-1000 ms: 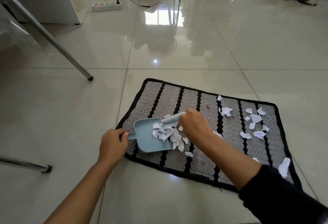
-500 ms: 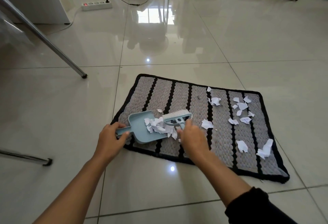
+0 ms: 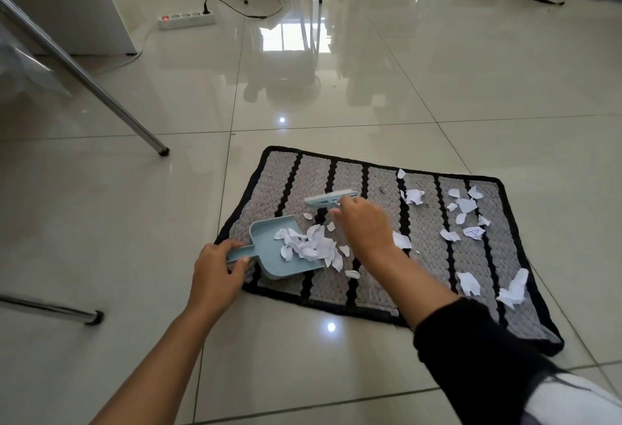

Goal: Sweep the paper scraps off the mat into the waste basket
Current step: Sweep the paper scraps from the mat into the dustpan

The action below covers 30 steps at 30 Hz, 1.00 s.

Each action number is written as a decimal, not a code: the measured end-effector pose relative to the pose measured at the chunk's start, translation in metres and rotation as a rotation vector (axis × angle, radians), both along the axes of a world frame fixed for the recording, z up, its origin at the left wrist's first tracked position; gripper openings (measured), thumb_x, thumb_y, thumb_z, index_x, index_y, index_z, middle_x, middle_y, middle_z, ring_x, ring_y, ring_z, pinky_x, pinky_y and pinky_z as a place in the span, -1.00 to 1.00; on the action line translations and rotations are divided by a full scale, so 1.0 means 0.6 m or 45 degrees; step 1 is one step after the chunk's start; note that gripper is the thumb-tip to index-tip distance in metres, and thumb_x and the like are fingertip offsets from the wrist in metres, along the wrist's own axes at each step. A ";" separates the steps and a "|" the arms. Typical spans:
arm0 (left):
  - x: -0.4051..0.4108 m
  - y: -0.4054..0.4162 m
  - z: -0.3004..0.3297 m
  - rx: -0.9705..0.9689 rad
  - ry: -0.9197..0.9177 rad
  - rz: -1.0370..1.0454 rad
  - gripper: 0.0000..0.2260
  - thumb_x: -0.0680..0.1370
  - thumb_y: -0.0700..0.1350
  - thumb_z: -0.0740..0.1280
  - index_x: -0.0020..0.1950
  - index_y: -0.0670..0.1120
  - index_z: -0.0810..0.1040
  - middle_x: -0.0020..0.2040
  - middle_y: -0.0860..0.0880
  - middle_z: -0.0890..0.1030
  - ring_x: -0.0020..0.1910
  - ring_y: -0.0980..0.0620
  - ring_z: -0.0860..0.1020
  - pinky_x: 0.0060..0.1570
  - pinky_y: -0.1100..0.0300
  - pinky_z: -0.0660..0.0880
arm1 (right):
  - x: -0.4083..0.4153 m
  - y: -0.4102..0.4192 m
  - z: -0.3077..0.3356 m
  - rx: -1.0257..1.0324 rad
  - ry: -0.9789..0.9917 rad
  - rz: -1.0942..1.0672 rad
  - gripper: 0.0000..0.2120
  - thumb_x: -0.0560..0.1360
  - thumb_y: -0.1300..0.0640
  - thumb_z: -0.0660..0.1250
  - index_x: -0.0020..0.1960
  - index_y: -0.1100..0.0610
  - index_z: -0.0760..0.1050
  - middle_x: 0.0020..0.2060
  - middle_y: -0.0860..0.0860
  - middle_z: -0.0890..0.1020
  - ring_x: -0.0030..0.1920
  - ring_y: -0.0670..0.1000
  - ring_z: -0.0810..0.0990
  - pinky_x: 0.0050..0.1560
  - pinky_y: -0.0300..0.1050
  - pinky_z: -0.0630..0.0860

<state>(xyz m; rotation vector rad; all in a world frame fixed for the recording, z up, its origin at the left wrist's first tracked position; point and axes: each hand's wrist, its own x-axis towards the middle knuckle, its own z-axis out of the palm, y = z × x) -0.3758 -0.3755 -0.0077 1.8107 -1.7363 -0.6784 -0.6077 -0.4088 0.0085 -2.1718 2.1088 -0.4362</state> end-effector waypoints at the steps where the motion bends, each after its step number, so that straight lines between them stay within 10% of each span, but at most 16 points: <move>1: 0.001 0.000 -0.001 0.003 -0.005 -0.001 -0.76 0.47 -0.20 0.32 0.14 -0.16 0.52 -0.09 -0.12 0.41 -0.16 -0.04 0.42 -0.11 0.16 0.35 | 0.006 -0.002 -0.016 0.043 -0.008 0.014 -0.74 0.56 0.04 0.18 0.00 0.24 0.47 -0.17 0.12 0.59 -0.27 0.01 0.53 -0.23 -0.18 0.55; 7: 0.004 -0.010 0.000 0.022 -0.011 -0.027 -0.76 0.48 -0.18 0.30 0.14 -0.16 0.51 -0.08 -0.12 0.42 -0.15 -0.05 0.44 -0.10 0.15 0.37 | 0.001 0.063 -0.046 0.197 -0.076 0.267 -0.76 0.56 0.16 0.21 0.18 0.24 0.41 0.10 0.16 0.56 0.05 0.14 0.55 0.03 0.01 0.51; 13: -0.002 -0.004 0.003 0.027 0.018 -0.006 -0.77 0.48 -0.19 0.30 0.13 -0.16 0.51 -0.07 -0.14 0.41 -0.14 -0.06 0.43 -0.11 0.16 0.35 | -0.019 0.082 0.001 -0.110 -0.147 0.310 -0.85 0.44 0.24 0.38 -0.03 0.29 0.56 -0.20 0.17 0.62 -0.33 -0.01 0.53 -0.33 -0.14 0.59; 21: -0.005 0.006 0.010 0.018 0.080 -0.142 -0.82 0.47 -0.25 0.30 0.07 -0.18 0.53 -0.02 -0.20 0.45 -0.25 0.18 0.40 -0.39 0.46 0.39 | -0.009 0.106 -0.011 0.001 0.018 0.164 -0.85 0.52 0.28 0.25 -0.06 0.36 0.54 -0.18 0.19 0.60 -0.27 0.04 0.52 -0.17 -0.18 0.59; 30: -0.007 0.006 0.006 -0.002 0.044 -0.102 -0.82 0.47 -0.25 0.31 0.07 -0.20 0.52 -0.05 -0.17 0.42 -0.23 0.07 0.39 -0.33 0.42 0.36 | 0.007 0.106 0.008 -0.217 -0.031 0.224 -0.88 0.28 0.33 0.51 -0.29 0.27 0.57 -0.45 0.07 0.54 -0.50 -0.05 0.45 -0.53 -0.26 0.48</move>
